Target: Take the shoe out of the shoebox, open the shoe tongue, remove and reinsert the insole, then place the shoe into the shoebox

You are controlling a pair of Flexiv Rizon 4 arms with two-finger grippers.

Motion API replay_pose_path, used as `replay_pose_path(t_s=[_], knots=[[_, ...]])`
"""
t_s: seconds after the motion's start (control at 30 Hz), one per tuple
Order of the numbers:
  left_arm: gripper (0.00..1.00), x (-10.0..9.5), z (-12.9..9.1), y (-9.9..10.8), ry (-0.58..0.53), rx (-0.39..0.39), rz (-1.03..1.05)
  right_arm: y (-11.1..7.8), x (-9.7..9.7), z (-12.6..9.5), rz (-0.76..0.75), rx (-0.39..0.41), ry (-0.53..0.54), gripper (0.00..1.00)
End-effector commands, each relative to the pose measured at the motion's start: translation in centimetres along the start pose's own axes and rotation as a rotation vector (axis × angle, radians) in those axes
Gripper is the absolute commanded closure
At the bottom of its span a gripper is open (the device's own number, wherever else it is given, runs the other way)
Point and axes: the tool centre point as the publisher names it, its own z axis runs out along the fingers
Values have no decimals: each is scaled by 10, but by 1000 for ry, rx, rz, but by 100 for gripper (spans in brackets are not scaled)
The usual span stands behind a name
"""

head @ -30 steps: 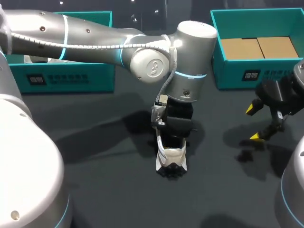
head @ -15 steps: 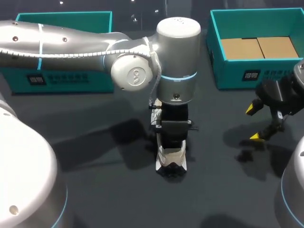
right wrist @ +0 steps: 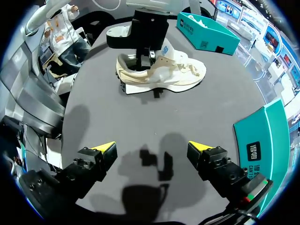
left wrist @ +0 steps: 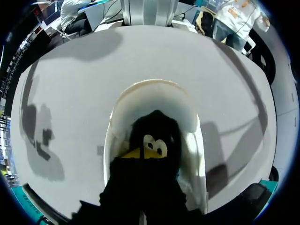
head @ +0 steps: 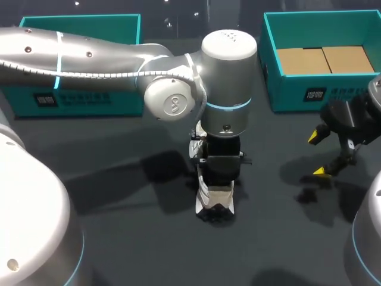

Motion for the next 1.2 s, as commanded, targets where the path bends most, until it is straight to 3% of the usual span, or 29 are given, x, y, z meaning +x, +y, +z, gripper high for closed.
replay_pose_path(t_s=[0.03, 0.43, 0.73, 0.93, 1.2], knots=[[100, 9, -21, -9, -14, -76, -4, 0, 2, 0, 1, 3, -4, 0], [100, 5, -45, 1, -34, -246, -26, 0, 2, 0, 1, 3, -4, 0], [100, 9, -45, 7, -25, -256, -23, 0, 2, 0, 1, 3, -4, 0], [59, 9, -43, 15, -20, -237, -32, 0, 2, 0, 1, 3, -4, 0], [30, 12, -43, 22, -20, -234, -33, 0, 2, 0, 1, 3, -4, 0]])
